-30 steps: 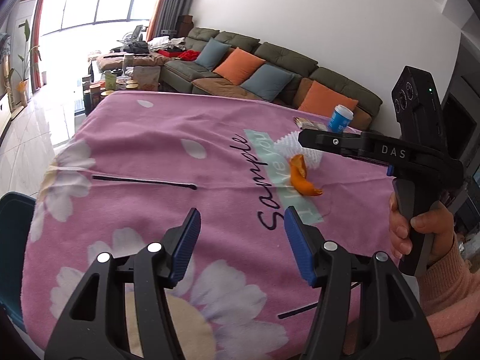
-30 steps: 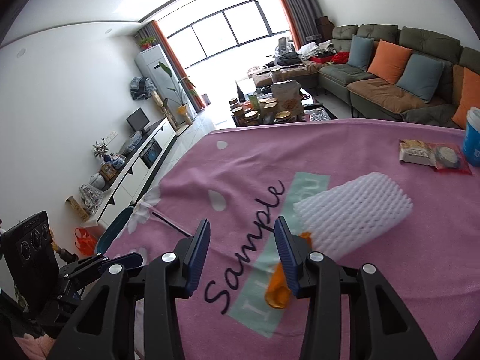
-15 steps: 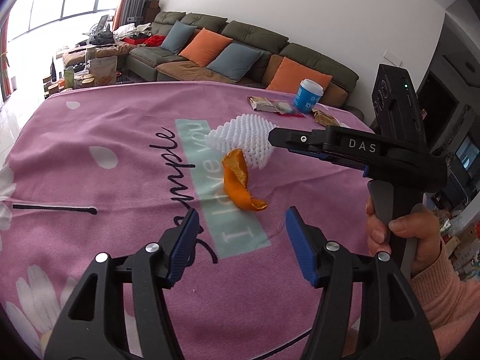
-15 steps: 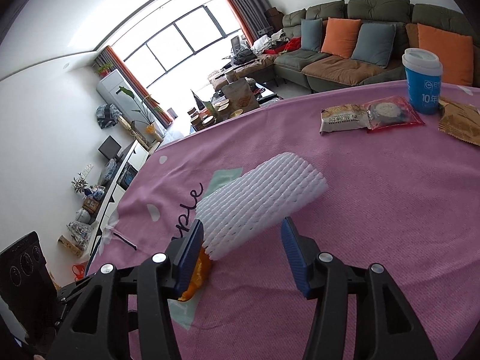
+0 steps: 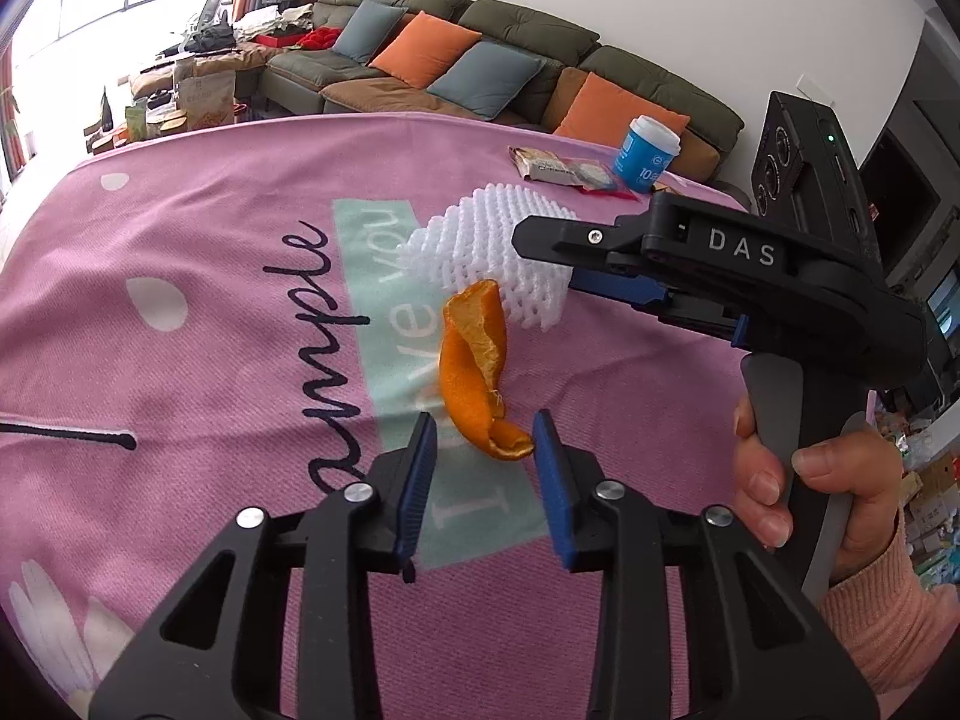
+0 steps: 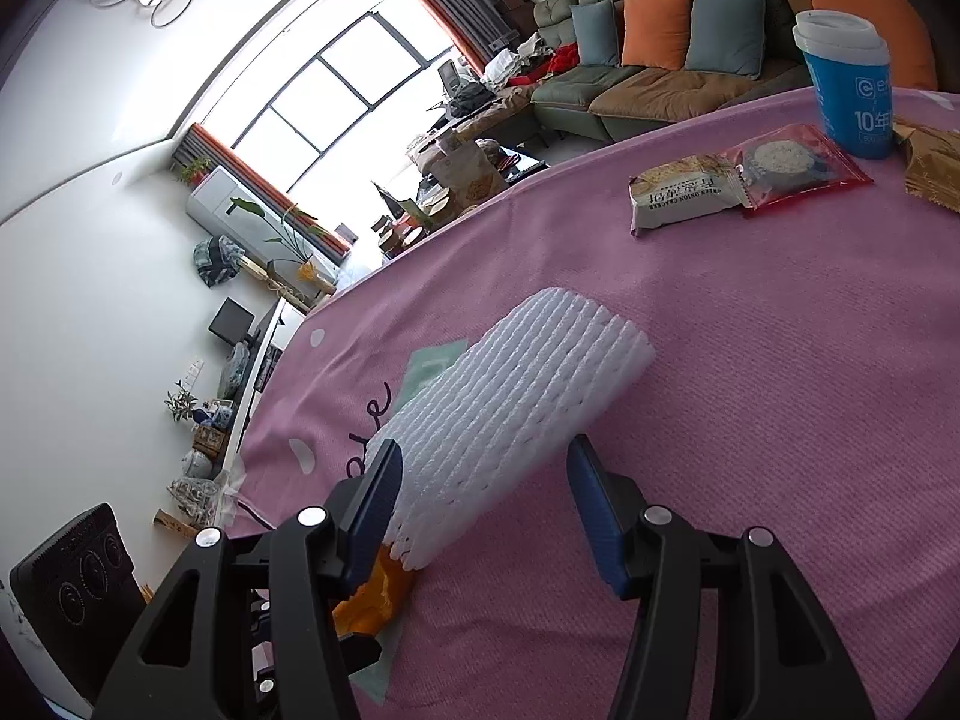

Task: Collect trash
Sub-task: 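Grasp the orange peel with the left tool while the right tool grasps the foam net, then lift the peel and foam net and carry both to the teal bin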

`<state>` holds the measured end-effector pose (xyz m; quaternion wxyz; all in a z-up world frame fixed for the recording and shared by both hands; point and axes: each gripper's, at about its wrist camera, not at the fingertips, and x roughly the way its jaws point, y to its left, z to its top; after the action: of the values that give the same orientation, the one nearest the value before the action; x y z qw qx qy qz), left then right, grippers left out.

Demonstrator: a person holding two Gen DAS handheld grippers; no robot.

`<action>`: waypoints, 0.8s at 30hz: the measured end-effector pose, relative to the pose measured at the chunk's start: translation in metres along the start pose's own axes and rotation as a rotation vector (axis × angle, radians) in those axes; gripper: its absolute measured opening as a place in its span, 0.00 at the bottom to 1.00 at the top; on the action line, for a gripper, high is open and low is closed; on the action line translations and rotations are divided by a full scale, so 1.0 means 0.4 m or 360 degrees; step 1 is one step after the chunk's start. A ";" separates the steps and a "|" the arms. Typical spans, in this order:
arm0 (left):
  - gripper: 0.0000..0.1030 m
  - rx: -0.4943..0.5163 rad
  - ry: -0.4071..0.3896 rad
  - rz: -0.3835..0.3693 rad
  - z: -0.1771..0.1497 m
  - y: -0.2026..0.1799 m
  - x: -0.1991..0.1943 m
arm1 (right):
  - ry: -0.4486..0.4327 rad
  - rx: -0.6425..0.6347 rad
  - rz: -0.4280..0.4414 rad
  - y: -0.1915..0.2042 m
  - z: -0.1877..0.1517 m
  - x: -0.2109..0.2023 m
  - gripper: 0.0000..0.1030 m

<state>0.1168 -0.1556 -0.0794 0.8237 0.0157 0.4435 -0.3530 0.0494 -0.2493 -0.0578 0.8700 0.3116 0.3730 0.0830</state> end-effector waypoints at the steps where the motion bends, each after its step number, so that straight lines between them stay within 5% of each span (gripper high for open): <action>1: 0.23 -0.0004 0.0004 -0.0004 0.001 0.003 0.002 | -0.0002 0.0013 -0.0001 -0.004 0.000 0.001 0.53; 4: 0.22 -0.0009 0.0005 -0.0004 0.000 0.007 0.004 | -0.0004 0.0034 0.0009 -0.010 -0.001 0.000 0.49; 10: 0.18 -0.0015 -0.0021 0.0025 -0.003 0.016 -0.006 | 0.0013 0.0028 0.0031 -0.012 -0.003 0.005 0.16; 24: 0.12 -0.0007 -0.0127 0.0093 -0.046 0.050 -0.110 | -0.0081 -0.0134 0.0087 0.050 -0.019 -0.061 0.12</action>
<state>0.0997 -0.1095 -0.0637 0.8506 0.0127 0.4106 -0.3281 0.0286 -0.2392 -0.0351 0.8889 0.2869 0.3383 0.1142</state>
